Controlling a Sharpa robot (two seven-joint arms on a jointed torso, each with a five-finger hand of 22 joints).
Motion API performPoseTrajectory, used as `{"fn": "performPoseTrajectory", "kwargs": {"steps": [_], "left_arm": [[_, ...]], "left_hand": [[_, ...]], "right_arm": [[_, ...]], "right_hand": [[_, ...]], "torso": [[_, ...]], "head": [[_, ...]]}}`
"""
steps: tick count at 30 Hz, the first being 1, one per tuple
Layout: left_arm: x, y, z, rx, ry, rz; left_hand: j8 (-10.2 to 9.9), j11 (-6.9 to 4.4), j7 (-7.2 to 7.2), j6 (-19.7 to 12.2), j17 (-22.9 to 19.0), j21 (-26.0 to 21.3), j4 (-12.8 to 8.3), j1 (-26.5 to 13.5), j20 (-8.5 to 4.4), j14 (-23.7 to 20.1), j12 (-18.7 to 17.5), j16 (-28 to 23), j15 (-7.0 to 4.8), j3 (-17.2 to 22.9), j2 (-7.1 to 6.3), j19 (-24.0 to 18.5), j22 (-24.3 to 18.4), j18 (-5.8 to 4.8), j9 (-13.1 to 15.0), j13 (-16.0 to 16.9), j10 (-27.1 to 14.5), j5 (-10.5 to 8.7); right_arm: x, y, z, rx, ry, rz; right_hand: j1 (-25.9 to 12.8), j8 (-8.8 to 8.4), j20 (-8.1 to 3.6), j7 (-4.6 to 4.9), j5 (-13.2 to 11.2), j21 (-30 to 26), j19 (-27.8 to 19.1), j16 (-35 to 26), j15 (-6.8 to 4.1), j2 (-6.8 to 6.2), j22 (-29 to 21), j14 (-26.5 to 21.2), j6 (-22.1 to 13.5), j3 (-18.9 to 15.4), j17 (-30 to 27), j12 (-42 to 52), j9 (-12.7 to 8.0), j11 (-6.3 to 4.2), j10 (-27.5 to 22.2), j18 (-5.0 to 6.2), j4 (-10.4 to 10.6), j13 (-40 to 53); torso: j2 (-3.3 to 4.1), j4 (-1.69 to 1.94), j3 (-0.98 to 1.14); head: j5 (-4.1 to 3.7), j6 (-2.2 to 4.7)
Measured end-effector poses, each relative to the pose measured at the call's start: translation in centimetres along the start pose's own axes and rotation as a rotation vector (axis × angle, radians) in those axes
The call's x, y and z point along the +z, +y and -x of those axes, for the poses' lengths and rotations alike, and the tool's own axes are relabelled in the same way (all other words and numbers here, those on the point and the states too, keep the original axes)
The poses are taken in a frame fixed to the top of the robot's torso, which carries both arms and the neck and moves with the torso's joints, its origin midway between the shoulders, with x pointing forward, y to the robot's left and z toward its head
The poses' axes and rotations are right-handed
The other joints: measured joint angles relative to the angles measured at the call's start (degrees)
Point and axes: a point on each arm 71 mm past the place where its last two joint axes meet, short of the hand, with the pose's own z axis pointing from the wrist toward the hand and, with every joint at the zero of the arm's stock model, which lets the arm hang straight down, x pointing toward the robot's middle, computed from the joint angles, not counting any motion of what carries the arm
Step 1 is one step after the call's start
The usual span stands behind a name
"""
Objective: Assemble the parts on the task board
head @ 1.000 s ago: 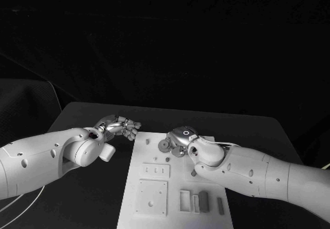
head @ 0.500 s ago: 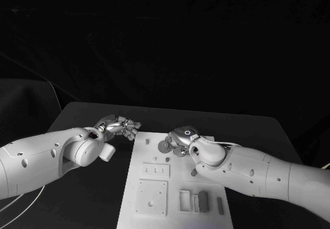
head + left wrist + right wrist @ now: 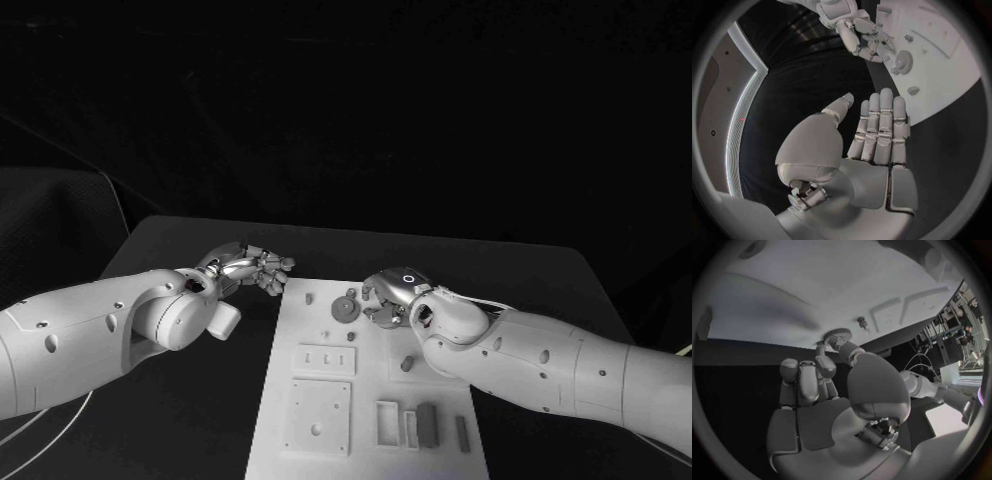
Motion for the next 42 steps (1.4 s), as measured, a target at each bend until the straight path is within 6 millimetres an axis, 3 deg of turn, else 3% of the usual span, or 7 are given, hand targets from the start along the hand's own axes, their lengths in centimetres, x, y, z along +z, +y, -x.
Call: {"fn": "performPoseTrajectory", "kwargs": {"steps": [8,19,28,33,39,42], "left_arm": [[0.0,0.1,0.3,0.001,-0.006,0.002],[0.1,0.3,1.5,0.013,-0.036,-0.011],[0.5,0.3,0.6,0.039,-0.008,-0.043],[0.5,0.6,0.6,0.043,-0.006,-0.043],[0.4,1.0,0.4,0.044,0.0,-0.039],[0.5,1.1,0.4,0.045,0.0,-0.038]], "left_hand": [[0.0,0.0,0.0,0.0,0.0,0.0,0.0,0.0,0.0,0.0,0.0,0.0,0.0,0.0,0.0,0.0,0.0,-0.01,0.0,0.0,0.0,0.0],[0.0,0.0,0.0,0.0,0.0,-0.2,0.0,0.0,0.0,0.0,0.0,-0.2,0.0,0.0,0.0,0.0,0.0,-0.03,0.0,0.0,0.0,0.0],[0.0,0.0,0.0,0.0,0.1,-0.2,0.2,0.0,0.0,0.0,0.0,-0.2,0.0,0.2,0.0,0.0,-0.1,-0.04,0.0,0.0,0.0,0.0],[0.0,0.0,0.0,0.0,0.1,-0.2,0.2,0.0,0.0,0.0,0.0,-0.2,0.0,0.2,0.0,0.0,-0.1,-0.04,0.0,0.0,0.0,0.0],[0.0,0.0,0.0,0.0,0.1,-0.2,0.2,0.0,0.0,0.0,0.0,-0.2,0.0,0.2,0.0,0.0,0.0,-0.06,0.0,0.0,0.0,0.0],[0.0,0.0,0.0,0.0,0.1,-0.2,0.2,0.0,0.0,0.0,0.0,-0.2,0.0,0.2,0.0,0.0,0.0,-0.04,0.0,0.0,0.0,0.0]], "right_arm": [[-0.6,-2.8,1.5,0.133,-0.026,-0.055],[-2.7,-8.2,4.8,0.314,-0.085,-0.118],[-4.6,-11.7,5.2,0.424,-0.066,-0.138],[-5.5,-14.3,5.2,0.453,-0.053,-0.129],[-6.4,-16.8,5.0,0.447,-0.044,-0.129],[-6.6,-18.1,4.5,0.436,-0.037,-0.144]], "right_hand": [[-0.3,-0.11,0.0,0.2,-0.1,0.0,0.0,0.0,0.01,-0.28,0.0,0.0,-0.2,-0.1,-0.2,-0.3,-0.2,0.0,0.0,0.02,0.1,-0.1],[-0.8,-0.11,0.21,0.19,-0.6,0.0,-0.2,-0.8,0.28,-0.81,-0.1,-0.3,-0.2,-0.3,-0.7,-1.1,-0.2,0.39,-0.9,-0.03,0.3,-0.4],[-1.0,-0.77,0.72,0.29,-1.2,-0.1,-4.3,-3.4,0.95,-1.64,-1.0,-4.5,-0.3,-0.9,-2.0,-3.8,-0.5,1.82,-5.0,-0.16,0.0,-1.8],[-0.3,-1.13,0.92,0.3,-1.2,-0.1,-5.9,-4.1,1.37,-2.38,-1.4,-6.1,-0.3,-1.2,-2.4,-4.7,-0.7,2.44,-6.4,-0.25,-0.3,-2.3],[1.4,-1.8,1.23,0.59,-1.5,-0.1,-9.5,-5.1,2.48,-3.3,-2.0,-10.0,-0.6,-3.1,-2.5,-6.1,-1.2,3.77,-9.8,-1.06,-0.6,-2.9],[2.8,-2.33,1.44,0.91,-1.5,-0.1,-11.8,-5.9,3.24,-3.33,-2.5,-12.8,-1.6,-3.6,-2.8,-7.1,-1.5,4.68,-11.9,-2.15,-0.6,-3.4]], "torso": [[-0.03,0.04,-0.02],[-0.21,-0.35,0.24],[-0.71,-1.14,0.91],[-1.01,-1.51,1.32],[-1.2,-1.66,1.64],[-1.21,-1.71,1.68]], "head": [[0.01,0.15],[-0.08,0.76],[-0.29,1.1],[-0.97,1.28],[-1.52,1.37],[-1.59,1.47]]}}
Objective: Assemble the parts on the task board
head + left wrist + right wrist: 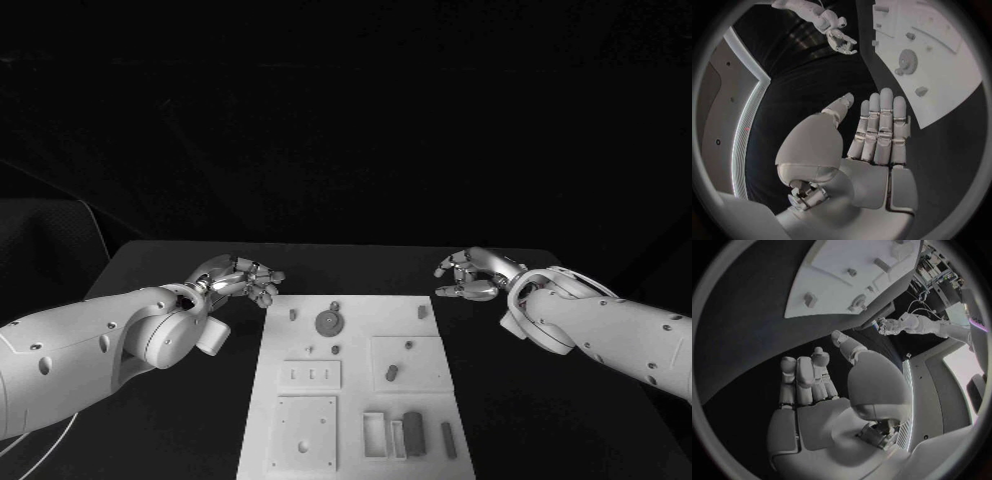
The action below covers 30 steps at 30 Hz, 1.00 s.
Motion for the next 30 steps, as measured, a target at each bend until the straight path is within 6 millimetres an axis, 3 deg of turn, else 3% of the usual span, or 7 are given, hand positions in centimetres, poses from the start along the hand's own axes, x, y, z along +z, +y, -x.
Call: {"fn": "performPoseTrajectory", "kwargs": {"steps": [5,8,17,30], "left_arm": [[0.1,0.2,-0.3,-0.001,0.007,0.002],[0.1,0.2,-0.3,-0.001,0.008,0.002],[0.2,0.6,-0.1,0.0,0.006,0.009],[0.2,0.6,-0.3,0.0,0.014,0.008]], "left_hand": [[0.0,0.0,0.0,0.0,0.0,0.0,0.0,0.0,0.0,0.0,0.0,0.0,0.0,0.0,0.0,0.0,0.0,0.53,0.0,0.0,0.0,0.0],[0.0,0.0,0.0,0.0,0.0,0.0,0.0,0.0,0.0,0.0,0.0,0.0,0.0,0.0,0.0,0.0,0.0,0.57,0.0,0.0,0.0,0.0],[0.0,0.0,0.0,0.0,0.0,0.0,0.0,0.0,0.0,0.0,0.0,0.0,0.0,0.0,0.0,0.0,0.0,0.55,0.0,0.0,0.0,0.0],[0.0,0.0,0.0,0.0,0.0,0.0,0.0,0.0,0.0,0.0,0.0,0.0,0.0,0.0,0.0,0.0,0.0,0.51,0.0,0.0,0.0,0.0]], "right_arm": [[-0.2,-2.2,-0.6,-0.032,0.013,-0.026],[-0.2,-2.7,-1.6,-0.048,0.031,-0.028],[-0.6,-3.8,-4.3,-0.067,0.086,-0.028],[0.1,-2.9,-5.1,-0.071,0.096,0.005]], "right_hand": [[1.0,-0.43,0.39,-0.64,0.0,-0.2,-3.7,-1.6,1.57,-0.71,-0.9,-4.1,-2.9,-1.5,-0.7,-2.0,-0.7,1.55,-3.8,-1.54,0.0,-1.4],[1.2,-0.44,0.5,-1.12,0.0,-0.4,-4.1,-1.7,1.74,-0.93,-1.0,-4.7,-3.3,-1.7,-0.8,-2.2,-0.7,1.5,-4.1,-1.56,0.1,-1.6],[1.2,-0.43,0.51,-0.92,0.0,-0.7,-4.7,-1.9,1.9,-0.93,-1.1,-5.2,-3.5,-2.1,-0.9,-2.4,-0.8,1.75,-4.4,-1.59,0.1,-1.8],[1.2,-0.44,0.71,-1.14,0.0,-0.7,-4.9,-1.9,2.27,-0.93,-1.2,-5.6,-4.2,-2.2,-0.9,-2.5,-0.9,1.95,-4.6,-1.61,0.2,-1.9]], "torso": [[0.03,-0.04,0.05],[0.08,-0.01,0.07],[0.15,0.17,-0.04],[0.07,0.15,-0.3]], "head": [[-0.15,0.1],[-0.2,-0.05],[0.04,-0.59],[0.07,-0.76]]}}
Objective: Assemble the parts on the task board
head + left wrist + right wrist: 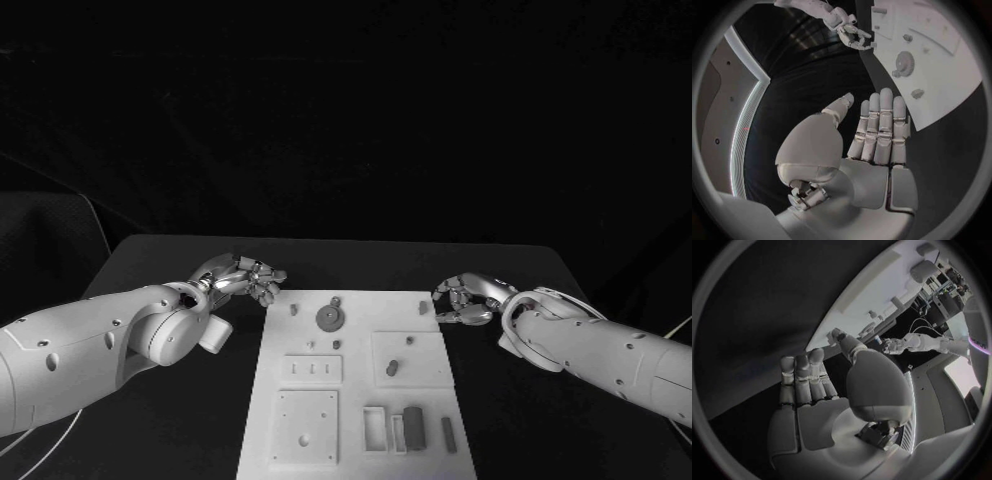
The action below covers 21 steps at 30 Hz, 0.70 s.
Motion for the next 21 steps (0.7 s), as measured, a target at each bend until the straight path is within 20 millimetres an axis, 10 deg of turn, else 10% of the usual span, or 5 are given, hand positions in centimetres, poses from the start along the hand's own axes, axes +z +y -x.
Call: {"fn": "performPoseTrajectory", "kwargs": {"steps": [21], "left_arm": [[-0.2,-0.04,0.04,0.001,0.002,-0.001]], "left_hand": [[0.0,0.0,0.0,0.0,0.0,0.0,0.0,0.0,0.0,0.0,0.0,0.0,0.0,0.0,0.0,0.0,0.0,-0.11,0.0,-0.1,0.0,0.0]], "right_arm": [[0.88,0.61,-0.66,0.002,0.003,0.008]], "right_hand": [[0.2,0.0,0.0,0.1,0.0,0.0,0.0,0.0,0.0,0.23,0.0,0.0,-0.3,-0.2,0.0,0.0,0.0,0.0,0.0,-0.01,0.2,-0.1]], "torso": [[0.0,0.05,-0.17]], "head": [[0.49,-0.27]]}}
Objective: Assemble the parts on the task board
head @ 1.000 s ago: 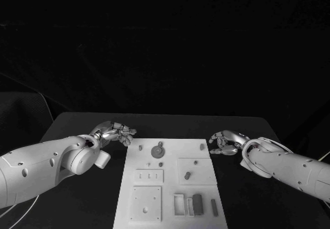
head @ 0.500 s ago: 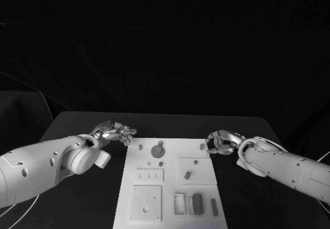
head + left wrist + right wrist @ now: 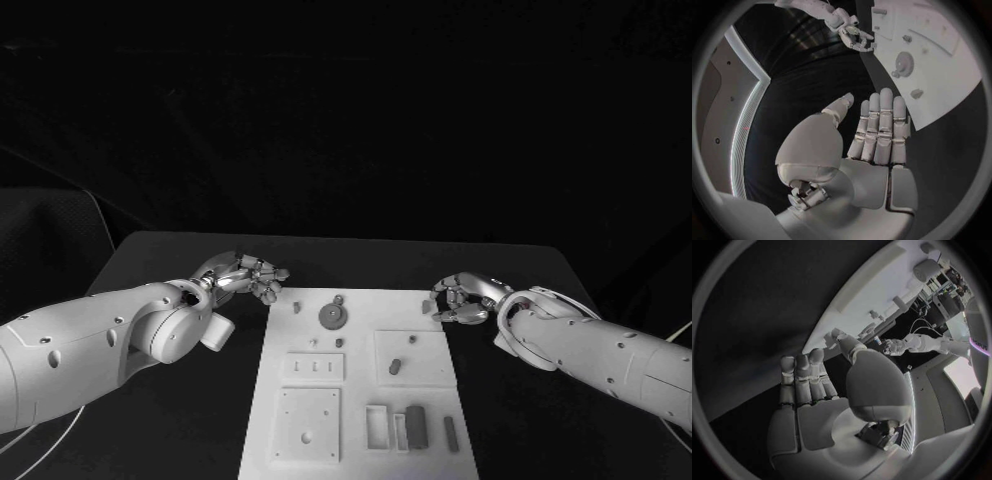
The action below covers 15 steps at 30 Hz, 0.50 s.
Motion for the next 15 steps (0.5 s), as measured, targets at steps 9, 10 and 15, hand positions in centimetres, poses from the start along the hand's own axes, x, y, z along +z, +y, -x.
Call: {"fn": "performPoseTrajectory", "kwargs": {"steps": [9,10,15], "left_arm": [[0.0,-0.01,-0.02,0.001,0.001,0.0],[0.0,-0.01,-0.02,0.001,0.001,0.0],[0.0,-0.02,-0.03,0.002,0.001,0.0]], "left_hand": [[0.0,0.0,0.0,0.0,0.0,0.0,0.0,0.0,0.0,0.0,0.0,0.0,0.0,0.0,0.0,0.0,0.0,-0.12,0.0,0.0,0.0,0.0],[0.0,0.0,0.0,0.0,0.0,0.0,0.0,0.0,0.0,0.0,0.0,0.0,0.0,0.0,0.0,0.0,0.0,-0.16,0.0,0.0,0.0,0.0],[0.0,0.0,0.0,0.0,0.0,0.0,0.0,0.0,0.0,0.0,0.0,-0.1,0.0,0.0,0.0,0.0,-0.1,-0.32,0.0,0.0,0.0,0.0]], "right_arm": [[0.51,0.7,-0.38,0.004,0.003,0.013],[0.55,0.71,-0.4,0.004,0.003,0.013],[0.6,0.68,-0.86,0.007,0.008,0.01]], "right_hand": [[0.3,0.0,0.0,0.0,0.0,0.0,0.0,0.0,0.19,0.3,0.0,-0.2,0.0,0.0,0.0,0.0,0.0,0.0,0.0,0.0,0.0,-0.1],[0.3,0.0,0.0,0.0,0.0,0.0,0.0,0.0,0.2,0.3,-0.1,-0.2,0.0,0.0,0.0,0.0,0.0,0.0,0.0,0.0,0.0,-0.1],[0.6,0.0,0.0,0.0,0.0,0.0,0.0,0.0,0.19,0.61,0.0,-0.2,0.0,0.0,0.0,0.0,0.0,0.0,0.0,0.0,0.0,-0.1]], "torso": [[-0.04,-0.07,0.11],[-0.06,-0.07,0.11],[-0.07,0.0,0.1]], "head": [[0.17,0.07],[0.17,0.02],[0.31,-0.08]]}}
